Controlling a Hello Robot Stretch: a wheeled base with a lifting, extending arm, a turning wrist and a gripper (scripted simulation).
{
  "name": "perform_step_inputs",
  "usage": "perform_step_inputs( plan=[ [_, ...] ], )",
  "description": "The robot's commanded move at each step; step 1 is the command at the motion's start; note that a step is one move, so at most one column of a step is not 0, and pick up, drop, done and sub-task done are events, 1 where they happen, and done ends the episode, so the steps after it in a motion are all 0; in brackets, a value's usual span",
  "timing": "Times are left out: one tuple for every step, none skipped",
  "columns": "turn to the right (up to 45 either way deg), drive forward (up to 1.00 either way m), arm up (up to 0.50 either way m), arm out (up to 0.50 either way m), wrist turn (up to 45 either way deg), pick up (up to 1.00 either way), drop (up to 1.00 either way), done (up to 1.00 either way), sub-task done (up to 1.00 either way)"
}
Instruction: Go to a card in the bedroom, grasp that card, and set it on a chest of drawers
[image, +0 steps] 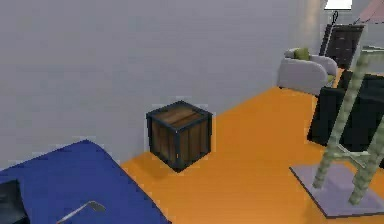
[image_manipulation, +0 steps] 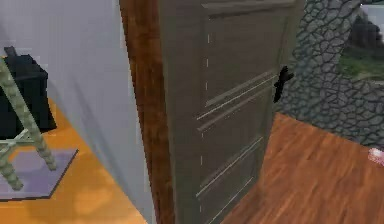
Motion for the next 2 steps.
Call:
perform_step_inputs(
  plan=[
    [39.0, 0.0, 0.0, 0.0, 0.0, 0.0, 0.0, 0.0, 0.0],
    [0.0, 0.3, 0.0, 0.0, 0.0, 0.0, 0.0, 0.0, 0.0]
  ],
)
